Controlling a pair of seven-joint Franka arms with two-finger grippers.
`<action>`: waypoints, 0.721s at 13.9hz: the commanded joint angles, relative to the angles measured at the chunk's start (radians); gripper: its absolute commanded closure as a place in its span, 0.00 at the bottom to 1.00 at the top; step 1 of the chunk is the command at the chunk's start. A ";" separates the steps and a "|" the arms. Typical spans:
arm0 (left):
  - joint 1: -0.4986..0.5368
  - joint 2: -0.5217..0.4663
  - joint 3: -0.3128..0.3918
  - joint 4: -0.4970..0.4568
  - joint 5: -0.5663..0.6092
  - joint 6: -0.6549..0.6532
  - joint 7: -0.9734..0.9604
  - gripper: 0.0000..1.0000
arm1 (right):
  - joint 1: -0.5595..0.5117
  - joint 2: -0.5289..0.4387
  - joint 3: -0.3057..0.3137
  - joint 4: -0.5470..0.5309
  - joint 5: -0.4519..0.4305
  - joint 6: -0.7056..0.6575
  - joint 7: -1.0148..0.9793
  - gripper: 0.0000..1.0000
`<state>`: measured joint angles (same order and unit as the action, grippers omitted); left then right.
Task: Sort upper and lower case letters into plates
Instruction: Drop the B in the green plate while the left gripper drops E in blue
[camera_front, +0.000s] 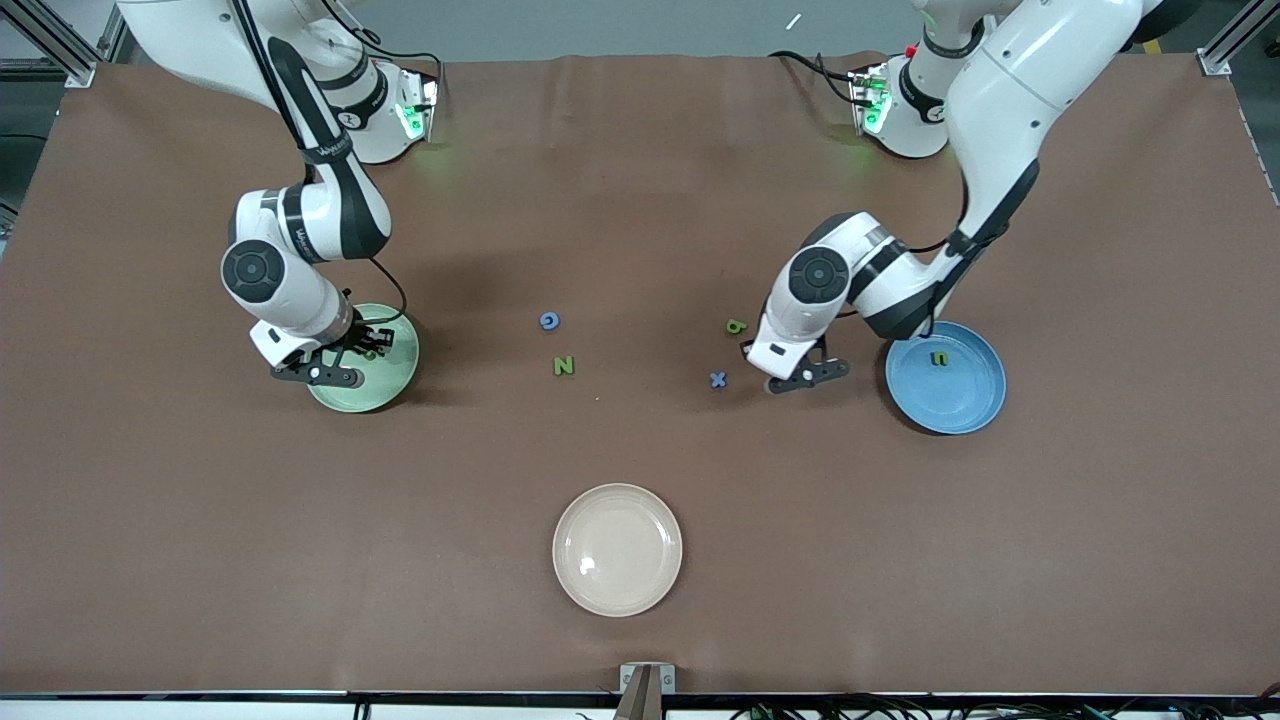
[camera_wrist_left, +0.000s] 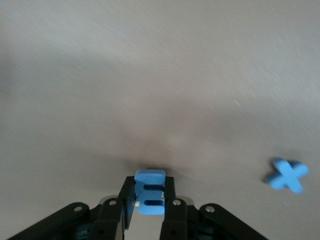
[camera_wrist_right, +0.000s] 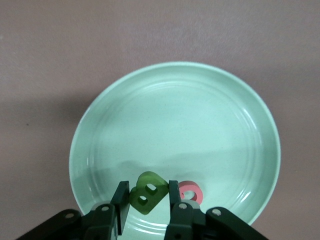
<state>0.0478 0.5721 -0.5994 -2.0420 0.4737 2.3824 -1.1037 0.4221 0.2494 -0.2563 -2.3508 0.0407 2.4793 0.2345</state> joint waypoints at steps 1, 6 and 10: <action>0.099 -0.104 -0.037 -0.047 0.013 -0.046 0.099 0.81 | 0.003 -0.001 0.009 -0.024 0.056 0.023 0.008 1.00; 0.481 -0.181 -0.226 -0.168 0.014 -0.045 0.400 0.81 | 0.012 0.031 0.014 -0.033 0.082 0.050 0.008 0.99; 0.679 -0.181 -0.264 -0.230 0.113 -0.011 0.548 0.81 | 0.023 0.050 0.014 -0.031 0.093 0.064 0.008 0.97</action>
<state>0.6554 0.4179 -0.8403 -2.2232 0.5277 2.3408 -0.5977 0.4374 0.2966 -0.2433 -2.3708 0.1181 2.5245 0.2348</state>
